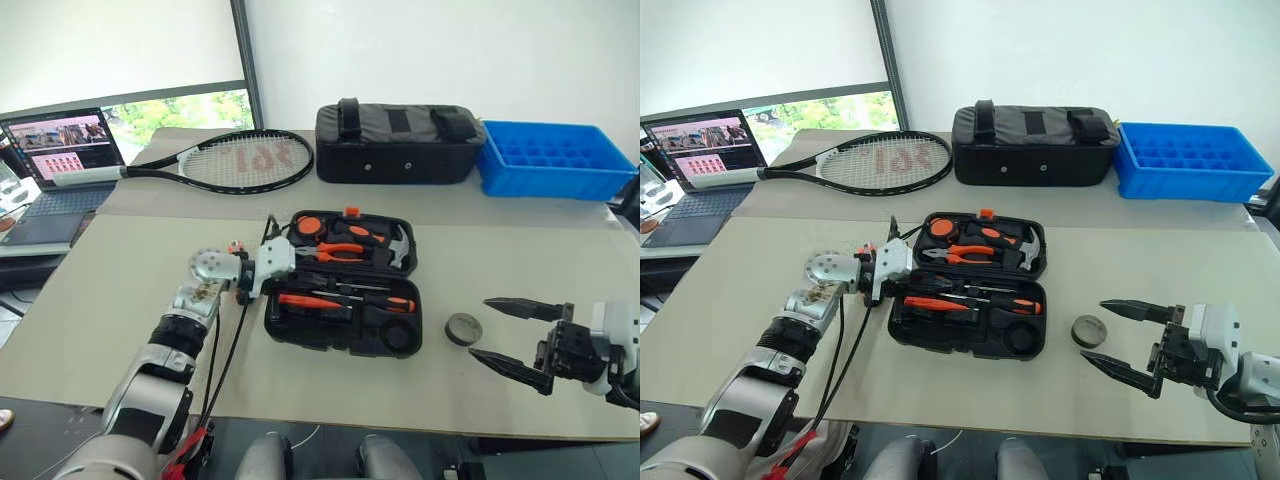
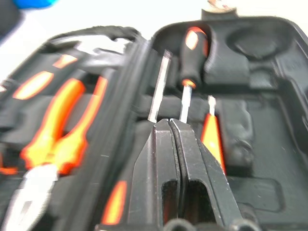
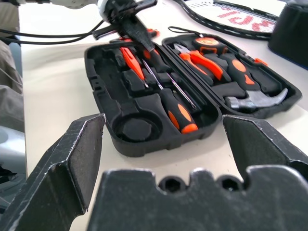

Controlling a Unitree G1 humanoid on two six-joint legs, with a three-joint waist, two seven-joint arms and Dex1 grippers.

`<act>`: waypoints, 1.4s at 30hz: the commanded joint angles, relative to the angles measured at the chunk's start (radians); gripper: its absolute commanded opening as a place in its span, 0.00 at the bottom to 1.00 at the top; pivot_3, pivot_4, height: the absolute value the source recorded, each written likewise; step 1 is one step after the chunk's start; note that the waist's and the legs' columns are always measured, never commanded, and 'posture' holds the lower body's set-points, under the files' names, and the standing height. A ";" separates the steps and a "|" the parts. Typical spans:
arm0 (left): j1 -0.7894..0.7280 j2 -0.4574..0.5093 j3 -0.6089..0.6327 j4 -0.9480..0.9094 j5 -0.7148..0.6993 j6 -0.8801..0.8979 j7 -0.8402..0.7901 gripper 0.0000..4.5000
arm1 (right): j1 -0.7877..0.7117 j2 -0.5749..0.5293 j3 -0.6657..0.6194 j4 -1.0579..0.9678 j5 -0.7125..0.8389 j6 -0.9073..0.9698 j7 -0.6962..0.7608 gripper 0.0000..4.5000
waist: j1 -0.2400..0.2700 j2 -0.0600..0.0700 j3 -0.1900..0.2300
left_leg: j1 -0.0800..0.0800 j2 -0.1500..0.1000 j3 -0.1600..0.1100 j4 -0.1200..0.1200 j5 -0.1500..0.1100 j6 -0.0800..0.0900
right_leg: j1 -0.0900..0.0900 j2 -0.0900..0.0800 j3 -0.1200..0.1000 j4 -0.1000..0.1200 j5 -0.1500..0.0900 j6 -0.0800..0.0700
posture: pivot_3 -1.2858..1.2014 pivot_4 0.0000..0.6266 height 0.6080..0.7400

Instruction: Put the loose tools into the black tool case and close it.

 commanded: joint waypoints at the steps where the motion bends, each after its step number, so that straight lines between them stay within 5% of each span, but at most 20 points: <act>1: 0.090 0.036 0.235 -0.240 -0.021 0.261 0.392 0.26 | -0.069 -0.007 0.016 -0.012 0.042 0.006 0.002 1.00 | -0.012 0.000 0.001 | 0.000 0.001 0.000 0.000 0.000 0.000 | -0.001 0.000 0.001 0.001 0.000 0.000 | 0.52 0.24 0.75; 6: 0.215 -0.047 0.317 -0.452 0.038 0.543 0.743 0.68 | -0.164 -0.007 0.057 0.020 0.060 0.020 0.016 1.00 | -0.015 0.000 0.000 | 0.001 0.002 -0.003 0.000 0.000 0.000 | 0.001 0.000 -0.001 0.003 0.000 -0.001 | 0.52 0.24 0.75; 11: 0.260 -0.142 0.294 -0.522 0.072 0.744 0.921 0.98 | -0.279 -0.023 0.103 0.064 0.064 0.033 0.044 1.00 | 0.005 -0.001 0.000 | 0.001 -0.001 -0.002 0.002 0.000 0.000 | 0.001 -0.002 0.000 0.002 0.002 0.000 | 0.52 0.24 0.75; 27: 0.198 -0.292 0.326 -0.451 0.042 1.067 1.153 0.98 | -0.360 -0.073 0.102 0.045 0.092 0.100 0.059 1.00 | 0.006 -0.001 0.000 | 0.000 -0.002 -0.004 0.001 0.000 -0.001 | 0.001 -0.001 0.000 0.001 0.002 -0.001 | 0.52 0.24 0.75; 36: 0.177 -0.296 0.351 -0.456 0.081 1.123 1.243 0.37 | -0.336 -0.059 0.085 0.074 0.093 0.086 0.065 1.00 | 0.005 0.000 0.000 | 0.001 -0.003 -0.004 0.001 0.000 -0.001 | 0.001 -0.002 0.000 0.001 0.002 0.000 | 0.52 0.24 0.75; 42: 0.185 -0.207 0.323 -0.469 0.087 1.003 1.177 0.37 | -0.298 -0.047 0.071 0.096 0.084 0.063 0.071 1.00 | 0.002 0.000 0.000 | 0.001 -0.002 -0.004 0.000 0.000 -0.001 | 0.001 -0.001 0.001 0.001 0.002 -0.001 | 0.52 0.24 0.75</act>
